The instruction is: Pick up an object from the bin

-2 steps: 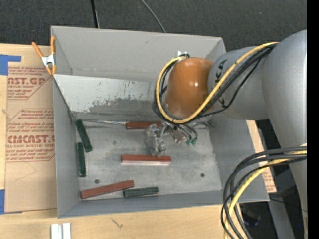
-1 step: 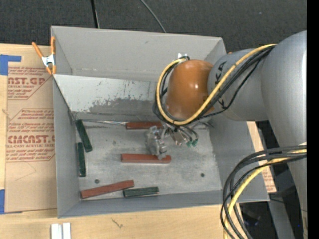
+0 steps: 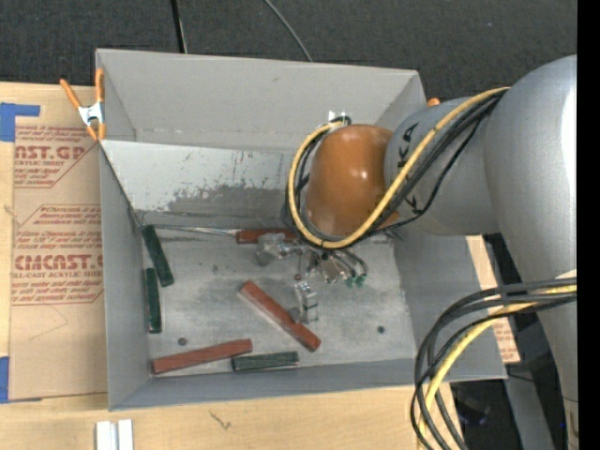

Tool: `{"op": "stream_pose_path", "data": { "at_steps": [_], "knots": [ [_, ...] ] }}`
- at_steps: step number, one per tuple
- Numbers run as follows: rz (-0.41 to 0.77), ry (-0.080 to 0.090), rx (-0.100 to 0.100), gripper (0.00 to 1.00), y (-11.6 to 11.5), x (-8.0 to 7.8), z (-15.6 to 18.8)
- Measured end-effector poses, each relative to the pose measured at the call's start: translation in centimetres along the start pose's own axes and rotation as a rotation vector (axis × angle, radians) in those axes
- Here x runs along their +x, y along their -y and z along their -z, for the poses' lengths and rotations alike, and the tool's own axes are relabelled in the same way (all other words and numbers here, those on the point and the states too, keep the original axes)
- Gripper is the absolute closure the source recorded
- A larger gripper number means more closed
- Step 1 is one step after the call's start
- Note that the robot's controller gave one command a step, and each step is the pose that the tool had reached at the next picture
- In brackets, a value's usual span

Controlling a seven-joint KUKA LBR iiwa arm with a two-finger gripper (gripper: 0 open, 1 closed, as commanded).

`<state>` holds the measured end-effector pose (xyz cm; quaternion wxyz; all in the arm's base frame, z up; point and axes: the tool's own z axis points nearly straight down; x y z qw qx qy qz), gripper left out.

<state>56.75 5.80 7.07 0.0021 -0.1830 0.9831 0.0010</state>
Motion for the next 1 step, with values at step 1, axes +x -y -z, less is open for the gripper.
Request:
{"op": "stream_pose_path", "data": {
  "at_steps": [1],
  "knots": [
    [-0.001, 0.000, 0.000, 0.00, 0.02, 0.01, 0.00]
  ]
}}
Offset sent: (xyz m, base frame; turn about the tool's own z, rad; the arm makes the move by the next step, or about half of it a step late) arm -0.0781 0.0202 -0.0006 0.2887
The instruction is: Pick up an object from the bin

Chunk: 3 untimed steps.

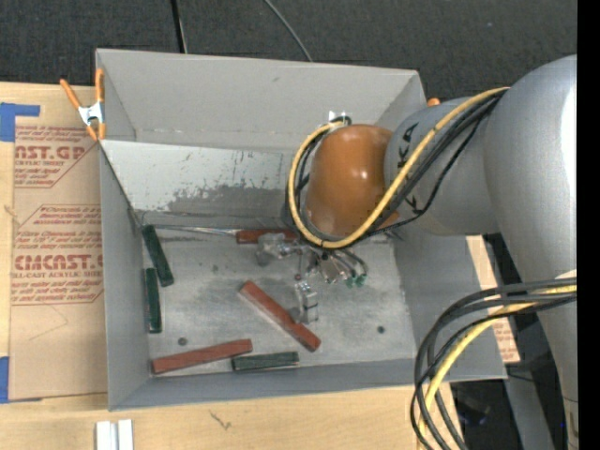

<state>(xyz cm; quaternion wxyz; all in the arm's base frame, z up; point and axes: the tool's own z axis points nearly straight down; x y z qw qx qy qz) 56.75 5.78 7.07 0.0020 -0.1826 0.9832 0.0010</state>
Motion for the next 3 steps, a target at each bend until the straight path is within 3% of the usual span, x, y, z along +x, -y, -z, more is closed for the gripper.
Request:
{"op": "stream_pose_path", "data": {
  "at_steps": [1, 2, 3],
  "knots": [
    [-0.085, 0.004, 0.003, 0.00, -1.1, 1.7, 0.0],
    [-0.228, -0.005, 0.001, 0.00, -2.9, 3.4, 0.0],
    [-0.228, -0.005, 0.001, 0.00, -1.5, 3.7, 2.1]
  ]
}}
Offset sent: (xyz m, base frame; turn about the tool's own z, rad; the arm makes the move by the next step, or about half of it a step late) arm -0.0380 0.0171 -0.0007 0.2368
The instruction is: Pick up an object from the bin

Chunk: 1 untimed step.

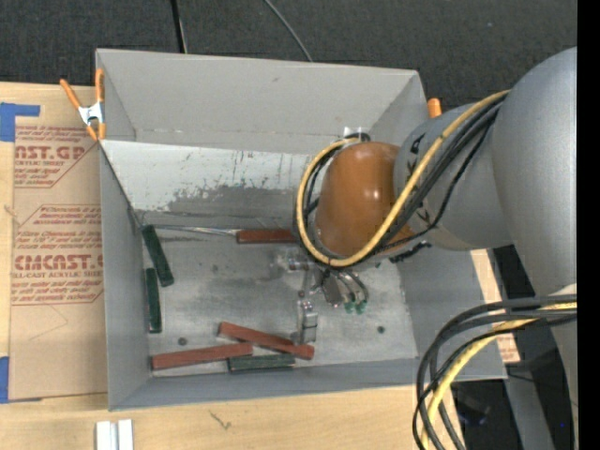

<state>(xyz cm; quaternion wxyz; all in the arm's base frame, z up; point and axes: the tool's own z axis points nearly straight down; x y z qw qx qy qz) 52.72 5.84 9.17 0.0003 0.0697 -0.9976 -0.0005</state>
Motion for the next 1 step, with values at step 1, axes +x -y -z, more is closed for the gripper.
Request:
{"op": "stream_pose_path", "data": {
  "at_steps": [1],
  "knots": [
    [-0.133, 0.003, 0.001, 0.00, -2.42, 1.23, -1.01]
  ]
}}
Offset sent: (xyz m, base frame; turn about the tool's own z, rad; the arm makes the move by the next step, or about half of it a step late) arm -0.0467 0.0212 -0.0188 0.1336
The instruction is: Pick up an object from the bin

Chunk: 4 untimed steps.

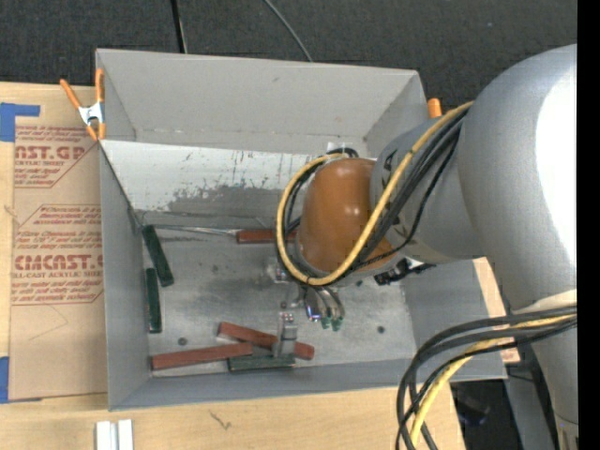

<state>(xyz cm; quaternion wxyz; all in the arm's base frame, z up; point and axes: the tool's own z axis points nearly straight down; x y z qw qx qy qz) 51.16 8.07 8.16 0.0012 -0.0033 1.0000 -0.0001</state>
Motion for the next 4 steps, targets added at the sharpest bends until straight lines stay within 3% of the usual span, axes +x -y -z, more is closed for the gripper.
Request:
{"op": "stream_pose_path", "data": {
  "at_steps": [1, 2, 3, 4],
  "knots": [
    [-0.001, -0.002, -0.001, 1.00, 0.0, 3.1, -0.9],
    [-0.001, -0.002, -0.001, 1.00, 0.0, 3.1, -0.9],
    [-0.009, -0.008, 0.000, 1.00, -0.1, 1.1, 4.8],
    [-0.021, -0.002, -0.001, 1.00, 2.6, 3.1, 14.1]
  ]
}}
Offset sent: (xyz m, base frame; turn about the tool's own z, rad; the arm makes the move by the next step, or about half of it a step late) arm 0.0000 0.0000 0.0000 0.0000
